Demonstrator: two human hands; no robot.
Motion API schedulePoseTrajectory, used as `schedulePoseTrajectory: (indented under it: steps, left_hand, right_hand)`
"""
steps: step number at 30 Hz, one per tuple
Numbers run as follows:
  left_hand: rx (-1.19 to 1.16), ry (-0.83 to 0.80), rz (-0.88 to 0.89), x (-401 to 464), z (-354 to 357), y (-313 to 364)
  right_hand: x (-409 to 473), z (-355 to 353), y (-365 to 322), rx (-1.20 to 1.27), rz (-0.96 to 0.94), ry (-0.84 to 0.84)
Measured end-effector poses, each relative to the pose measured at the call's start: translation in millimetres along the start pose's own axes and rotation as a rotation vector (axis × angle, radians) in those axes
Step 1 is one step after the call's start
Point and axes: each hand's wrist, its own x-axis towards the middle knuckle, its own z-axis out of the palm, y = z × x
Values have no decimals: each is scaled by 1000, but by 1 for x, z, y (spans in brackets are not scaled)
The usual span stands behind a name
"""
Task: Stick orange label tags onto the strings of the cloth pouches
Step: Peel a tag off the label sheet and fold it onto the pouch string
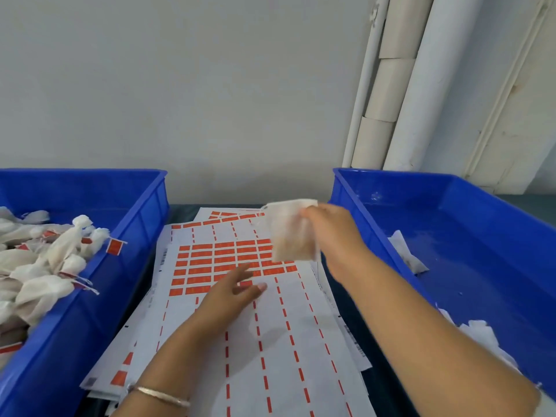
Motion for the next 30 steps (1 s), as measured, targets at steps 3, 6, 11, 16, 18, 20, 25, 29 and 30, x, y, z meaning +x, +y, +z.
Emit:
schedulePoseTrajectory:
  steps: [3,6,11,16,18,20,25,29,30]
  left_hand:
    - [-266,116,29,-6,-3,-6]
    - [-322,171,89,-5,0,-11]
    - [-230,319,103,1,2,-12]
    - [-88,441,97,3,6,-17]
    - [-62,444,121,2,7,-16]
    - [10,442,157,0,8,-14]
    - [217,429,396,-7,9,-9]
    - [327,430,535,-10,11,-8]
    - [346,430,539,-10,12,-8]
  right_hand:
    - [-11,24,30,-11,44,-87]
    - [-20,42,61,-56,20,-138]
    - [-25,51,92,-20,-20,-159]
    - [-26,47,111,91,-98,-105]
    - [-26,47,116,69,-126,-91]
    - [-27,45,118,12,-216,-101]
    - [-30,43,117,-420,-837,17]
    - [-32,47,117,-474,-837,59]
    - [-32,46,116,-465,-835,67]
